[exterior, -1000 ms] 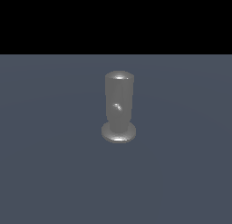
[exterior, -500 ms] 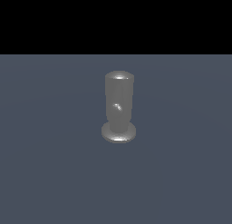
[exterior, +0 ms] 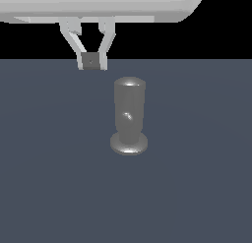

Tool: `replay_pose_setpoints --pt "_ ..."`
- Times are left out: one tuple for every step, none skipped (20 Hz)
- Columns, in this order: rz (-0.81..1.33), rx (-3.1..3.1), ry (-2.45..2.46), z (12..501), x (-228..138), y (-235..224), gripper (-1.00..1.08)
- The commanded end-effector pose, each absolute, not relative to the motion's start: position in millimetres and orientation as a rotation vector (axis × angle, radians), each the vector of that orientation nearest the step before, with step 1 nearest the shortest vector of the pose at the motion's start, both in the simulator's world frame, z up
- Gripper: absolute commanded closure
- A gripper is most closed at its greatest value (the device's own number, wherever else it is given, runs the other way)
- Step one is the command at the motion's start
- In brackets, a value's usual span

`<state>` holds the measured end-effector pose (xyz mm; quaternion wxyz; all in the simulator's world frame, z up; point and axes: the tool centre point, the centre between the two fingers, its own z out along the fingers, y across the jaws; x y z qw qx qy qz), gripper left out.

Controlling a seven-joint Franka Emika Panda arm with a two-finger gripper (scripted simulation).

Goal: Turn on the faucet by rotating a designated handle.

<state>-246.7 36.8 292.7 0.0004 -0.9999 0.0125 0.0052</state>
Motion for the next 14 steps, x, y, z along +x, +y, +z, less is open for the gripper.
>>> replay_pose_setpoints --pt "0.011 -3.141 0.048 274.5 -245.6 39.5 1.08" --pt "0.01 -3.141 0.051 268.2 -245.1 40.5 1.08" --pt "0.009 -3.141 0.053 262.4 -244.5 41.5 1.08" --pt "0.008 -3.141 0.055 257.1 -244.0 42.3 1.08" --pt "0.006 -3.141 0.057 252.2 -243.4 43.1 1.08" --pt "0.006 -3.141 0.059 247.6 -242.9 43.9 1.08" --pt "0.005 -3.141 0.061 243.5 -242.3 44.6 1.08" --pt "0.004 -3.141 0.063 239.7 -241.8 45.2 1.08" --pt "0.003 -3.141 0.064 236.3 -241.3 45.8 1.08" --pt "0.003 -3.141 0.065 233.2 -240.8 46.3 1.08" --pt "0.002 -3.141 0.066 230.5 -240.4 46.7 1.08" --pt "0.001 -3.141 0.067 228.2 -240.0 47.2 1.08" --pt "0.001 -3.141 0.068 226.2 -239.6 47.5 1.08" --pt "0.001 -3.141 0.068 224.4 -239.2 47.9 1.08"
